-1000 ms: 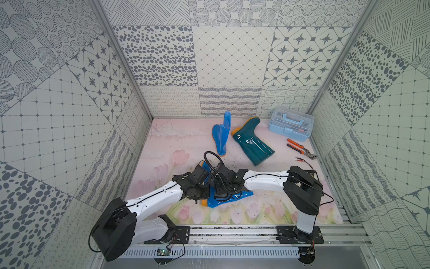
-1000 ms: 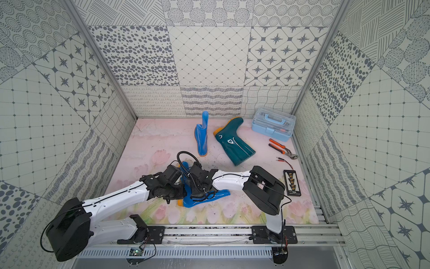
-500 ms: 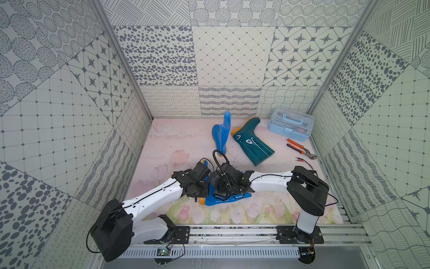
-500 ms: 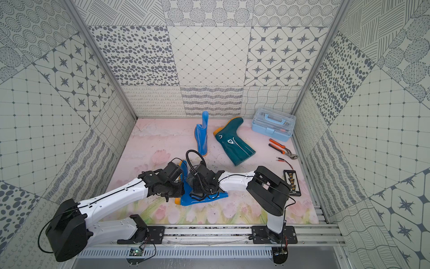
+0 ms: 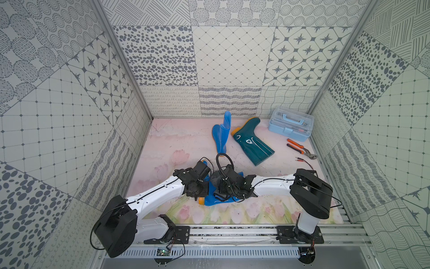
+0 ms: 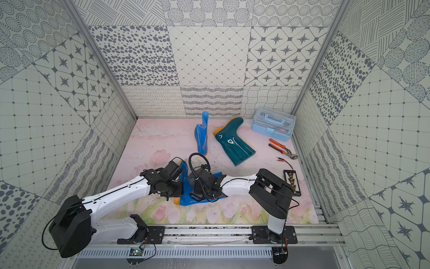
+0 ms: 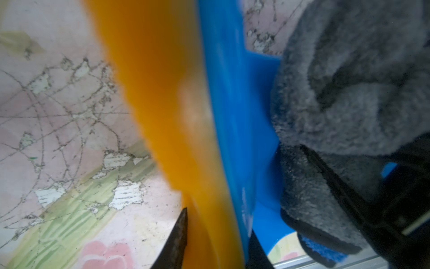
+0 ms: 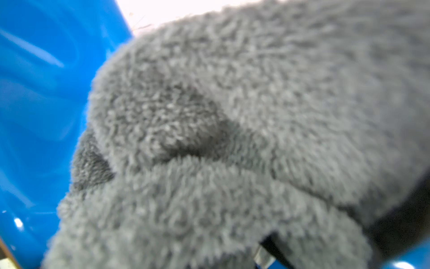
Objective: Wipe the rubber boots with a cloth
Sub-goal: Wipe the dirt off the rubber boot.
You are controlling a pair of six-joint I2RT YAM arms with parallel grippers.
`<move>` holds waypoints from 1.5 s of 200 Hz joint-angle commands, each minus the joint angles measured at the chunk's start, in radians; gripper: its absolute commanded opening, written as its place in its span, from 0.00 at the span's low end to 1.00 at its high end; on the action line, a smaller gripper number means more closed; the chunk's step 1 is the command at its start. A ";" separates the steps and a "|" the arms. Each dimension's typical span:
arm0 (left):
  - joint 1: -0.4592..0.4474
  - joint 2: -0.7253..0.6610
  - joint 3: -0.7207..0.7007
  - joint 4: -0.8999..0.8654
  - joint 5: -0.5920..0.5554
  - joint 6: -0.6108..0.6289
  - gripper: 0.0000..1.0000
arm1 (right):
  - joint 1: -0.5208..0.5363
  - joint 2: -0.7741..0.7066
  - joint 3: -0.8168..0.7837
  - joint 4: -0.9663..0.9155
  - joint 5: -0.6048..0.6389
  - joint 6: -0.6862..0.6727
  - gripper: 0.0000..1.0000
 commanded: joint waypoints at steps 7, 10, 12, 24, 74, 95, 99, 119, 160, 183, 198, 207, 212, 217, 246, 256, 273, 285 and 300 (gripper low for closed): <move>0.044 -0.051 -0.017 -0.135 -0.173 0.057 0.00 | -0.087 0.012 -0.270 -0.604 0.110 0.081 0.00; 0.045 -0.052 -0.019 -0.133 -0.172 0.056 0.00 | -0.098 -0.005 -0.282 -0.591 0.103 0.084 0.00; 0.045 -0.051 -0.020 -0.131 -0.171 0.057 0.00 | -0.106 -0.014 -0.291 -0.582 0.097 0.084 0.00; 0.048 -0.050 -0.028 -0.116 -0.159 0.058 0.00 | -0.148 -0.053 -0.328 -0.536 0.070 0.073 0.00; 0.035 -0.033 -0.075 0.018 -0.041 0.064 0.00 | -0.120 -0.260 -0.177 -0.532 0.088 0.024 0.00; 0.021 -0.042 -0.082 0.039 -0.030 0.058 0.00 | -0.106 -0.396 -0.052 -0.540 0.140 0.037 0.00; 0.020 -0.044 -0.084 0.041 -0.029 0.059 0.00 | -0.106 -0.411 -0.030 -0.540 0.151 0.034 0.00; 0.018 -0.054 -0.094 0.050 -0.026 0.057 0.00 | -0.103 -0.425 0.069 -0.523 0.171 -0.009 0.00; 0.015 -0.062 -0.117 0.069 -0.019 0.039 0.00 | -0.043 -0.162 0.222 -0.453 0.038 -0.098 0.00; 0.015 -0.073 -0.119 0.064 -0.028 0.025 0.00 | 0.028 0.002 0.281 -0.433 -0.051 -0.096 0.00; 0.015 -0.074 -0.122 0.073 -0.030 0.011 0.00 | 0.074 0.088 0.293 -0.451 -0.064 -0.089 0.00; 0.015 -0.070 -0.124 0.083 -0.024 0.004 0.00 | 0.090 0.137 0.290 -0.492 -0.055 -0.079 0.00; 0.015 -0.066 -0.125 0.088 -0.018 0.002 0.00 | 0.095 0.167 0.286 -0.517 -0.049 -0.079 0.00; 0.015 -0.062 -0.126 0.092 -0.011 0.001 0.00 | 0.095 0.197 0.283 -0.551 -0.039 -0.080 0.00; 0.015 -0.068 -0.134 0.075 -0.009 0.008 0.00 | 0.047 0.312 0.303 -0.835 0.100 -0.142 0.00; 0.015 -0.081 -0.140 0.060 -0.019 0.015 0.00 | 0.005 0.299 0.285 -0.897 0.150 -0.163 0.00; 0.015 -0.105 -0.149 0.032 -0.037 0.022 0.00 | -0.079 0.209 0.204 -0.929 0.199 -0.175 0.00; 0.015 -0.121 -0.157 0.019 -0.050 0.023 0.00 | -0.147 0.140 0.128 -0.918 0.203 -0.185 0.00; 0.015 -0.136 -0.166 0.019 -0.056 0.018 0.00 | -0.204 0.073 0.064 -0.910 0.212 -0.204 0.00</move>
